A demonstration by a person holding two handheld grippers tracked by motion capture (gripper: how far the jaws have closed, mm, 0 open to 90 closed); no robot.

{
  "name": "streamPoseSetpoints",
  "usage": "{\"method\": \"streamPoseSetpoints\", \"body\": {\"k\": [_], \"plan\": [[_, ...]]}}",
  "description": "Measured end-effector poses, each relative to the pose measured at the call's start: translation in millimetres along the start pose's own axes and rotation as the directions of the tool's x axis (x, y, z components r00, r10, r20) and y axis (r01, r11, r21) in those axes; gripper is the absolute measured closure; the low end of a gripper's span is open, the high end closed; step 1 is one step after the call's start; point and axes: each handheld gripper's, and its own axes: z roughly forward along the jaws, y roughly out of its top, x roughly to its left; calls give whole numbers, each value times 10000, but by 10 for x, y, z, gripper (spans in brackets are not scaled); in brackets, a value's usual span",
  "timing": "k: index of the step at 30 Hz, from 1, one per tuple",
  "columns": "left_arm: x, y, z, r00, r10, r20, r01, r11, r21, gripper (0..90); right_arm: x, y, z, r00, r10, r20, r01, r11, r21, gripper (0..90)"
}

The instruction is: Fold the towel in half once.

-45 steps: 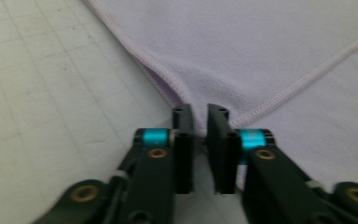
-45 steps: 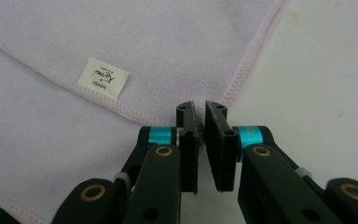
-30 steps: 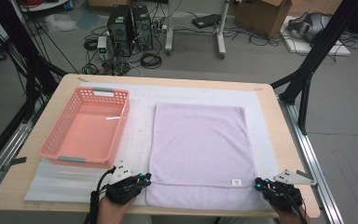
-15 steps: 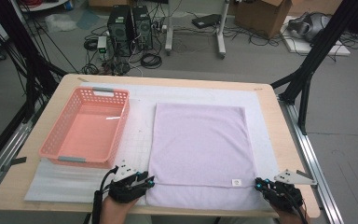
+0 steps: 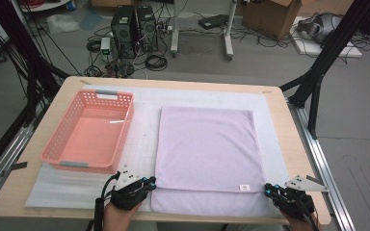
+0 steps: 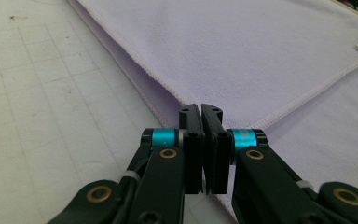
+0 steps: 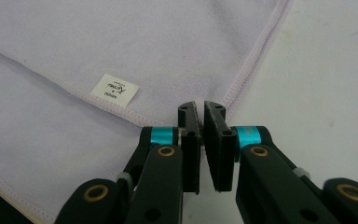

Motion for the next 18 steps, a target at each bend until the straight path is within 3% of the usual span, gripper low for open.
{"method": "streamPoseSetpoints", "body": {"k": [4,10,18], "plan": [[-7,13,-16,9999,-91,126,93,9998,-182,876,6,5,-7,10000,-5,4,5,10000,-45,849],[13,-8,-100,9956,-793,506,810,9962,-317,880,5,-23,-61,9998,127,-184,-130,9998,-136,858],[-110,-115,-349,9928,-790,897,827,9958,-387,881,86,-179,-275,9983,372,-457,-384,9989,-257,862]]}}
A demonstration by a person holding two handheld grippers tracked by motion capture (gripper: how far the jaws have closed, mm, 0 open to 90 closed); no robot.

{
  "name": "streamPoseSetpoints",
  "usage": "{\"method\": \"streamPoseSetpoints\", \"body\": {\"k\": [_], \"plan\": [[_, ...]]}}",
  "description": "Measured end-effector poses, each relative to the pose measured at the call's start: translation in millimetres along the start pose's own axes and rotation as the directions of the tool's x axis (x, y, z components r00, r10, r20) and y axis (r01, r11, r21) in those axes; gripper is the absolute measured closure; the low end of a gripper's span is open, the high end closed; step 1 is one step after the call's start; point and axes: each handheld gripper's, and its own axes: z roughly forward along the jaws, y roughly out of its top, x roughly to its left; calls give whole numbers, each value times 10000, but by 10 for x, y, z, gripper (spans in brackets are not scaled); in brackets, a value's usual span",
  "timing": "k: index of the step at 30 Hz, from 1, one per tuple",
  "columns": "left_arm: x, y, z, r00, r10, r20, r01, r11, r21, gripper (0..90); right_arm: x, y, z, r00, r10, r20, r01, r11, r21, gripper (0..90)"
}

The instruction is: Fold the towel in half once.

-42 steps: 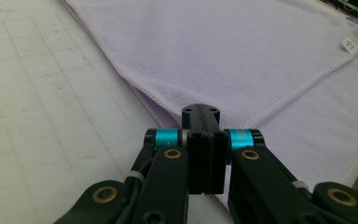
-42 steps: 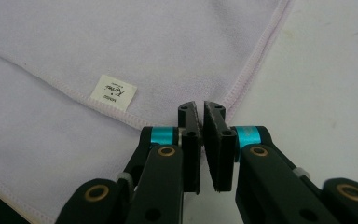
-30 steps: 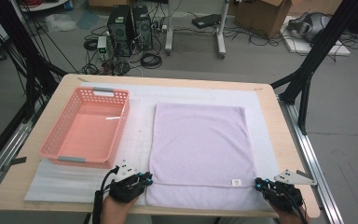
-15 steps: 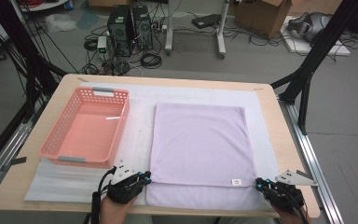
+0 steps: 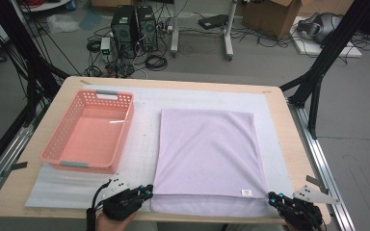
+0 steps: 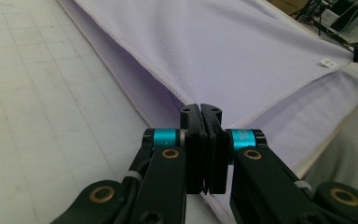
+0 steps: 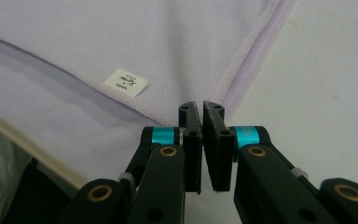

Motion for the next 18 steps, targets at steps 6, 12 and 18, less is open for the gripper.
{"method": "streamPoseSetpoints", "body": {"k": [6,12,18], "plan": [[-114,-122,-153,9998,77,189,-80,9999,136,881,97,-144,-158,9999,-126,-112,127,9999,22,862],[-160,-192,-216,9996,182,231,-189,9994,300,880,164,-227,-246,9995,-245,-189,246,9997,47,862],[-161,-272,-170,9992,168,354,-200,9956,911,868,198,-280,-242,9991,-427,-31,428,9982,408,859]]}}
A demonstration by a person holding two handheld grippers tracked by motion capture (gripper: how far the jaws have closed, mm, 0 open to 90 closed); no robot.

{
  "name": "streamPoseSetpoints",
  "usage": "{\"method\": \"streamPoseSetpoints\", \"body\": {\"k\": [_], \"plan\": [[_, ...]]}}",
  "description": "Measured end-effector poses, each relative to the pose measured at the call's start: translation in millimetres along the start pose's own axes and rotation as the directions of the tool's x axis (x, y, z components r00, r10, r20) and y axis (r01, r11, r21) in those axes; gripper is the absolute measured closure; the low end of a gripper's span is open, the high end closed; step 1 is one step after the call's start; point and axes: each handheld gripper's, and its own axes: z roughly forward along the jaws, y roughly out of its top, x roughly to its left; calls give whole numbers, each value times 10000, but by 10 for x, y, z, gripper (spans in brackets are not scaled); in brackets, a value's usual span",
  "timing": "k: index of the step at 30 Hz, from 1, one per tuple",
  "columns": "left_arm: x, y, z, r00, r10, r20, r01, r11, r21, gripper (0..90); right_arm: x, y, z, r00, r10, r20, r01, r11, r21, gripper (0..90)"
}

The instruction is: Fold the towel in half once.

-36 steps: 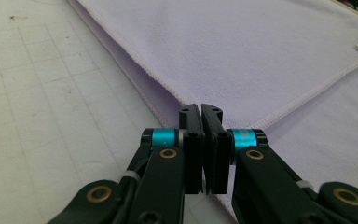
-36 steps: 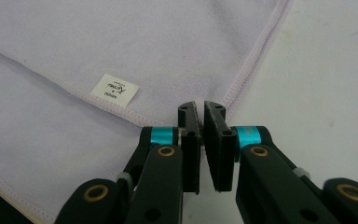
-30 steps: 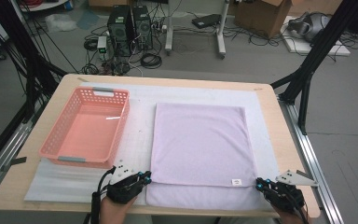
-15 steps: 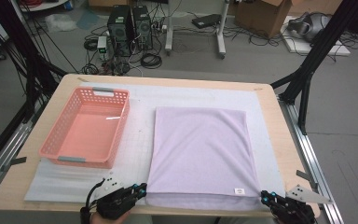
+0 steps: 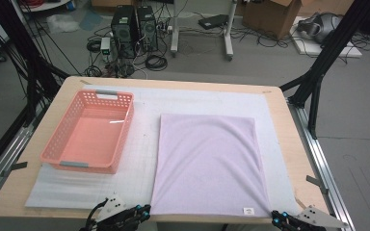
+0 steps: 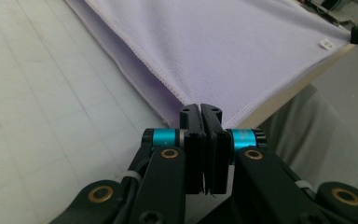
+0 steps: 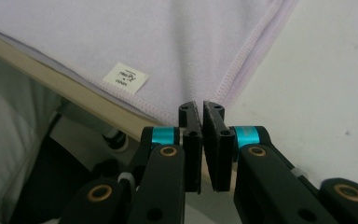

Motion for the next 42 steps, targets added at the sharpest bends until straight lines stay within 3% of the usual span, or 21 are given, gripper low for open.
{"method": "streamPoseSetpoints", "body": {"k": [1,3,7,12,18,26,32,33,36,39,41,42], "plan": [[5,1,10,10000,-62,15,62,10000,3,820,0,0,7,10000,18,-8,-18,10000,40,828],[21,30,14,9998,-51,-203,44,9994,-338,620,-9,14,8,9996,294,-52,-295,9995,-58,648],[152,209,39,9991,-106,-408,56,9928,-1199,556,-90,104,-2,9978,642,159,-629,9954,-725,625],[378,423,223,9984,77,-569,-163,9884,-1512,566,-317,311,164,9950,917,386,-871,9904,-1072,635],[609,614,435,9961,86,-875,-215,9888,-1479,568,-556,522,436,9916,1211,444,-1159,9876,-1063,691],[829,871,734,9964,-182,-826,82,9928,-1192,568,-724,674,660,9952,921,332,-892,9928,-796,743],[945,1041,966,9924,-75,-1232,-28,9965,-838,605,-841,740,781,9965,834,13,-832,9944,-655,743],[960,1079,1017,9908,-36,-1351,-53,9979,-652,607,-846,746,793,9967,815,-16,-814,9943,-684,742],[990,1121,1123,9882,21,-1532,-140,9970,-766,637,-852,774,806,9978,665,-46,-667,9954,-693,742],[1034,1129,1249,9829,-143,-1836,184,9996,202,667,-845,774,797,9973,729,-36,-730,9948,-708,742],[1014,1146,1266,9752,79,-2212,-23,9997,253,759,-837,771,788,9977,683,19,-680,9951,-713,742],[1005,1154,1270,9694,321,-2433,-262,9993,274,852,-832,769,785,9977,678,47,-673,9952,-713,742]]}}
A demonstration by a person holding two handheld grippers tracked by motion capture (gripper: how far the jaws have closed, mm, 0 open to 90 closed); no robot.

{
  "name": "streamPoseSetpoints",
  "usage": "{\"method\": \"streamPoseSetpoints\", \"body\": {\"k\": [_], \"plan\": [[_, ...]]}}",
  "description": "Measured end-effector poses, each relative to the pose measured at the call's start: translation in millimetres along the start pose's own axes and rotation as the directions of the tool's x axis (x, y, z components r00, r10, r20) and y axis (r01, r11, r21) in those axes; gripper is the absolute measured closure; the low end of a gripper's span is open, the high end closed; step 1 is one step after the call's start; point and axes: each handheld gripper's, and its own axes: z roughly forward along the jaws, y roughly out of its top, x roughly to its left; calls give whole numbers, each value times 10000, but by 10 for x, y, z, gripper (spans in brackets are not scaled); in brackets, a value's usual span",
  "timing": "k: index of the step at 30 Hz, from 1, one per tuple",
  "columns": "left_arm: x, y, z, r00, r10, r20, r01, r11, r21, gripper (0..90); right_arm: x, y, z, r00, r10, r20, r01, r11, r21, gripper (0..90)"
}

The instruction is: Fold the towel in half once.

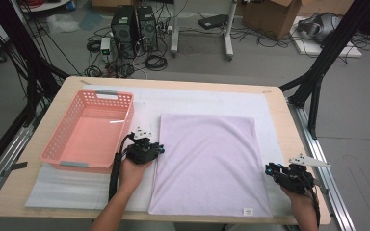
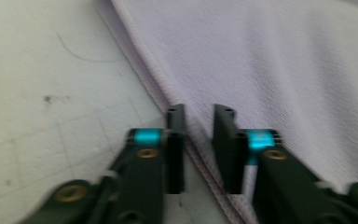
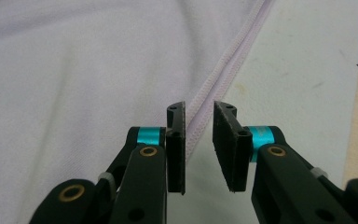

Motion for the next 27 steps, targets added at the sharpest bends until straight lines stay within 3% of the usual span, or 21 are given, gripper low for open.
{"method": "streamPoseSetpoints", "body": {"k": [1,3,6,9,15,19,20,22,24,25,26,27], "plan": [[0,8,5,9997,107,-227,-106,9999,21,873,-1,-2,-2,10000,-9,-1,9,10000,6,742],[39,9,-5,9983,-247,-528,243,9997,-67,876,0,-1,-2,10000,29,46,-29,10000,13,743],[60,-10,-16,9984,-525,-229,525,9986,-34,836,-23,6,5,9998,156,121,-156,9999,3,735],[70,-23,-32,9982,-586,85,586,9983,0,613,-64,42,50,9993,282,252,-282,9996,11,724],[80,-54,-89,9965,-605,577,634,9967,-502,537,-125,264,313,9984,359,447,-365,9993,115,796],[87,-63,-103,9946,-584,855,633,9964,-569,503,-138,428,563,9983,497,319,-507,9982,314,774],[87,-64,-101,9946,-582,860,633,9964,-571,494,-145,458,622,9983,432,379,-446,9983,364,776],[88,-64,-100,9944,-585,877,635,9964,-562,486,-156,493,722,9948,369,945,-442,9961,769,807],[85,-65,-101,9935,-635,940,691,9960,-575,483,-197,485,766,9947,829,612,-871,9938,695,874],[77,-66,-98,9933,-649,959,711,9956,-619,483,-199,489,765,9952,693,688,-742,9947,708,883],[73,-66,-99,9932,-615,990,675,9960,-592,483,-197,494,758,9945,449,947,-518,9961,718,888],[67,-67,-98,9931,-596,1012,661,9959,-614,483,-190,499,739,9880,245,1524,-351,9971,677,889]]}}
